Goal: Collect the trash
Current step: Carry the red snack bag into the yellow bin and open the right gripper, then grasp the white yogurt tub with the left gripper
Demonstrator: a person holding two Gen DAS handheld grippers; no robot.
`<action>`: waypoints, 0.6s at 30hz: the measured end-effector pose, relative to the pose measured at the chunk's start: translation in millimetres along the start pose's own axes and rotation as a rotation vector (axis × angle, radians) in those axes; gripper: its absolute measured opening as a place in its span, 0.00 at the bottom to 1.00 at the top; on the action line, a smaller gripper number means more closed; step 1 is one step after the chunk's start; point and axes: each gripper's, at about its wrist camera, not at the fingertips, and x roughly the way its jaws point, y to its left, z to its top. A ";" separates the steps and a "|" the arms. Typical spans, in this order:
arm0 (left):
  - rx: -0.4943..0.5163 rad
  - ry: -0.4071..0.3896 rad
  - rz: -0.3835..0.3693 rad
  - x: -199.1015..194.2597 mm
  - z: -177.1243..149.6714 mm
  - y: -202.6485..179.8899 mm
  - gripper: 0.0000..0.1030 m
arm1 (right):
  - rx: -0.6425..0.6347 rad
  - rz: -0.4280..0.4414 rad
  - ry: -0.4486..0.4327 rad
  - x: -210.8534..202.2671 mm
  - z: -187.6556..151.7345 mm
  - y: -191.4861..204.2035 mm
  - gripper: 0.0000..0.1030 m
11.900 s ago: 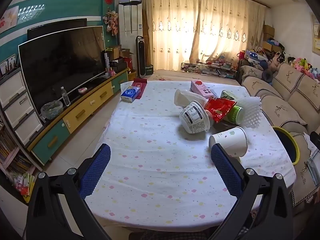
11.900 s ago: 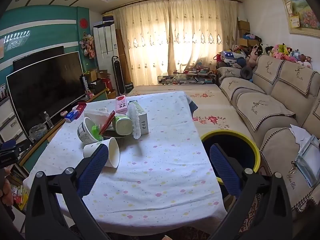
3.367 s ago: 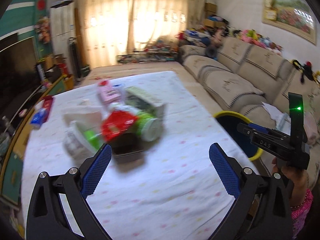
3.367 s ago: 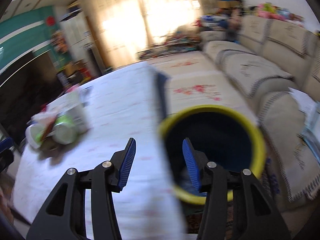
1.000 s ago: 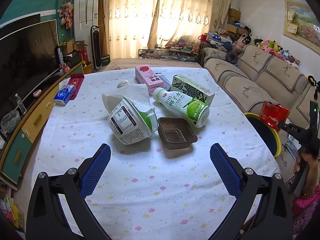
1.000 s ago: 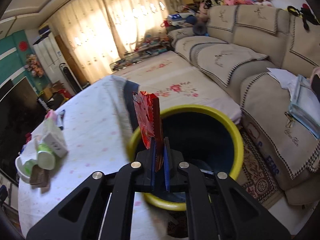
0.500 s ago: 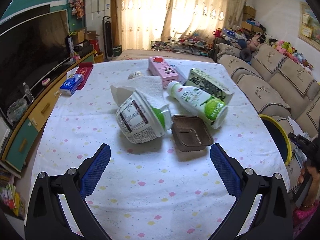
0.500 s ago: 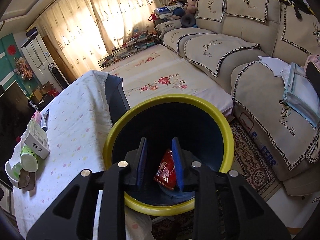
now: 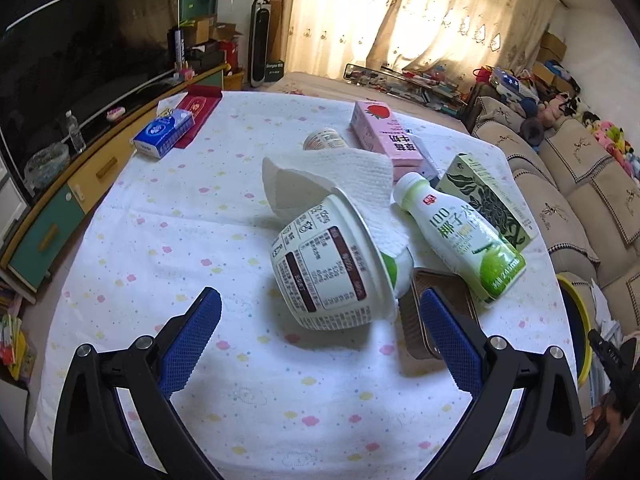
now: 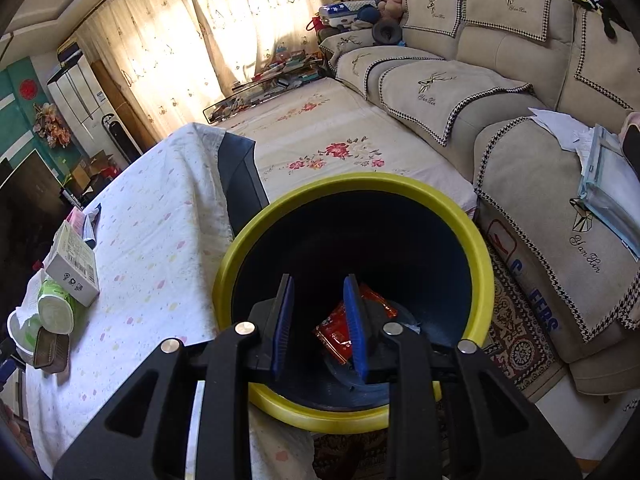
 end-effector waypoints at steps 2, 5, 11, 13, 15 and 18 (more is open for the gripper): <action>-0.004 0.009 -0.002 4.1 2.1 2.0 0.95 | 0.000 0.001 0.004 2.3 -0.3 0.5 0.24; -0.008 0.031 -0.005 12.3 3.3 4.6 0.92 | -0.001 0.004 0.011 5.0 -1.4 2.1 0.24; -0.005 0.064 -0.033 26.6 4.3 5.6 0.82 | -0.005 0.008 0.019 7.9 -3.8 3.9 0.24; 0.001 0.064 -0.040 29.6 4.9 5.6 0.73 | -0.005 0.010 0.019 7.8 -3.8 4.0 0.24; 0.014 0.065 -0.052 31.9 4.6 3.9 0.61 | -0.004 0.012 0.017 7.8 -4.1 4.9 0.24; 0.036 0.058 -0.050 30.5 3.9 1.5 0.56 | -0.004 0.014 0.016 7.9 -4.3 5.3 0.24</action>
